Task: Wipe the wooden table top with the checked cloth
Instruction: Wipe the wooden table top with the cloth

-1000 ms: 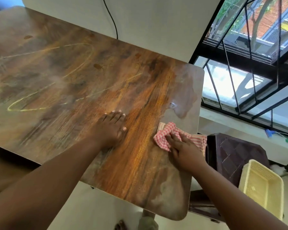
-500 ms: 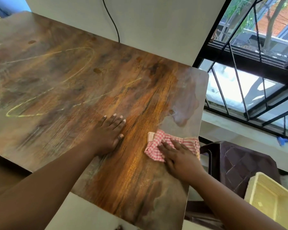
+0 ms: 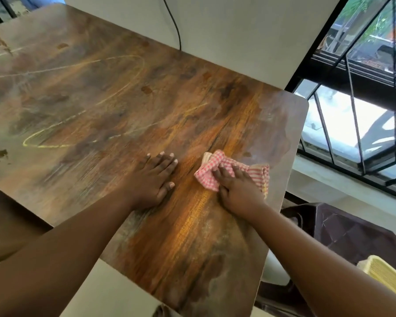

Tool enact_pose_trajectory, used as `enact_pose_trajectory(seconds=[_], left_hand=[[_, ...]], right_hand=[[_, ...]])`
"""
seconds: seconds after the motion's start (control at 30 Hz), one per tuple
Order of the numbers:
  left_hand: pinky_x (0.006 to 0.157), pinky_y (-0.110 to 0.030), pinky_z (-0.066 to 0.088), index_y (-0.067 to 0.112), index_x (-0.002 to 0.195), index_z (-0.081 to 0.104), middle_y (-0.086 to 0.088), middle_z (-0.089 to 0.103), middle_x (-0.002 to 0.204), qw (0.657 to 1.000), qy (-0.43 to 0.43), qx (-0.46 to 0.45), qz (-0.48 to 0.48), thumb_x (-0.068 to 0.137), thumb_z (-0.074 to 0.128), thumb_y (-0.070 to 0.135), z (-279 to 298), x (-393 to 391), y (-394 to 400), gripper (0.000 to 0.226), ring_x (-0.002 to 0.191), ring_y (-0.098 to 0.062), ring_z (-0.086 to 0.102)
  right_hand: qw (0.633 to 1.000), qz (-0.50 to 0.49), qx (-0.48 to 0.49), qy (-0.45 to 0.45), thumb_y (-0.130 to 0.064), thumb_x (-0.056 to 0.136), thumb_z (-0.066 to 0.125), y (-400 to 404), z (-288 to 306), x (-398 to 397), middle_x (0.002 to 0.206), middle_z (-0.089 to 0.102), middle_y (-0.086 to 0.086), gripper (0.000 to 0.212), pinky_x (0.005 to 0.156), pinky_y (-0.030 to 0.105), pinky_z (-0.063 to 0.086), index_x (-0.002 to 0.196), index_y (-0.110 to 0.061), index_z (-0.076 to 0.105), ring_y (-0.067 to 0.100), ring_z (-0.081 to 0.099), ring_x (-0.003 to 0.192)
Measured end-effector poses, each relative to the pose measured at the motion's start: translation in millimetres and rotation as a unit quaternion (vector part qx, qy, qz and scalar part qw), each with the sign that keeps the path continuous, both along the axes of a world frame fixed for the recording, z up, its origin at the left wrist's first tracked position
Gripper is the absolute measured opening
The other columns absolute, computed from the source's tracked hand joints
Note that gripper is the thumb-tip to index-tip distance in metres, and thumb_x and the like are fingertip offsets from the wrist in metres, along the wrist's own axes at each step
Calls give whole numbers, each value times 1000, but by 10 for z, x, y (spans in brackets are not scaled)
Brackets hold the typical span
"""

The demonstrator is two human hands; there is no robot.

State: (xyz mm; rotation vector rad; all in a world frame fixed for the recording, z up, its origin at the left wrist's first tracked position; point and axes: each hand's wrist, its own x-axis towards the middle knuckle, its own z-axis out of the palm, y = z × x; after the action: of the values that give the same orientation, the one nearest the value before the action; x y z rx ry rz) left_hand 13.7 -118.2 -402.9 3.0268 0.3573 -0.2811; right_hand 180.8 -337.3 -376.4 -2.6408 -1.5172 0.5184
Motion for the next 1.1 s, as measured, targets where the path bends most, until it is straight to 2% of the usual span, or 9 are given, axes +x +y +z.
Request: enact_pose_trajectory(seconds=[0.23, 0.37, 0.43, 0.6, 0.73, 0.83, 0.9, 0.97, 1.1], left_hand=[[118, -42, -12, 21, 154, -5, -1, -9, 161, 999, -6, -21, 41, 89, 7, 72, 55, -94, 41, 83, 148, -19, -10], [118, -42, -11, 22, 154, -5, 0, -9, 161, 997, -4, -34, 76, 93, 18, 66, 71, -287, 130, 78, 148, -19, -11], [118, -42, -12, 22, 154, -4, 1, -8, 161, 995, 2, -39, 96, 96, 19, 62, 67, -436, 170, 74, 148, -19, -11], [118, -42, -10, 22, 154, 1, 0, -4, 162, 992, -13, -22, 124, 100, 18, 52, 57, -732, 183, 65, 148, -19, -8], [118, -42, -8, 21, 154, 1, 0, -4, 162, 989, -11, -20, 149, 101, 17, 49, 16, -946, 253, 62, 148, -19, -10], [119, -42, -8, 21, 154, 0, -1, -5, 162, 986, -14, -23, 164, 101, 15, 51, 9, -1063, 322, 64, 148, -19, -10], [119, -42, -8, 20, 154, 0, -1, -5, 162, 986, -27, -27, 160, 100, 15, 52, 20, -1102, 344, 64, 148, -20, -10], [118, -42, -9, 20, 154, 0, -2, -4, 162, 987, -33, -21, 156, 100, 16, 51, 31, -1144, 355, 64, 148, -20, -8], [117, -41, -10, 20, 154, -3, -2, -7, 162, 984, -26, -26, 177, 100, 13, 51, 20, -1312, 402, 64, 148, -20, -12]], right_hand=[[987, 157, -8, 43, -37, 95, 30, -281, 40, -867, 155, 23, -5, 51, 116, 44, 4, 146, -35, 25, 29, 11, 145], [985, 170, 5, 17, -31, 90, 43, -341, 153, -856, 145, 42, -2, 48, 111, 48, 21, 138, -31, 45, 32, 32, 138], [987, 163, 4, 13, -29, 90, 45, -202, 169, -884, 145, 42, -1, 48, 112, 46, 23, 138, -29, 45, 34, 31, 138], [981, 192, -14, -2, -34, 96, 31, 359, 57, -1197, 157, 17, -4, 53, 117, 37, 5, 148, -34, 18, 27, 8, 146], [974, 226, 2, 27, -37, 96, 29, 616, 50, -1687, 156, 23, 1, 52, 117, 40, 0, 147, -29, 26, 30, 11, 145], [970, 233, -5, 64, -48, 90, 12, 593, 72, -1934, 154, 29, 1, 61, 114, 41, -5, 145, -28, 32, 31, 17, 143], [961, 274, -5, 28, -45, 89, 24, 484, 78, -1986, 144, 45, 0, 55, 112, 49, 18, 137, -28, 46, 33, 38, 135], [956, 293, -5, -10, -42, 85, 41, 352, 92, -1962, 132, 58, -6, 46, 101, 46, 40, 127, -31, 57, 27, 54, 122], [957, 291, -11, -8, -45, 81, 42, 240, 156, -1770, 123, 64, -10, 43, 91, 41, 49, 118, -34, 63, 22, 60, 115]])
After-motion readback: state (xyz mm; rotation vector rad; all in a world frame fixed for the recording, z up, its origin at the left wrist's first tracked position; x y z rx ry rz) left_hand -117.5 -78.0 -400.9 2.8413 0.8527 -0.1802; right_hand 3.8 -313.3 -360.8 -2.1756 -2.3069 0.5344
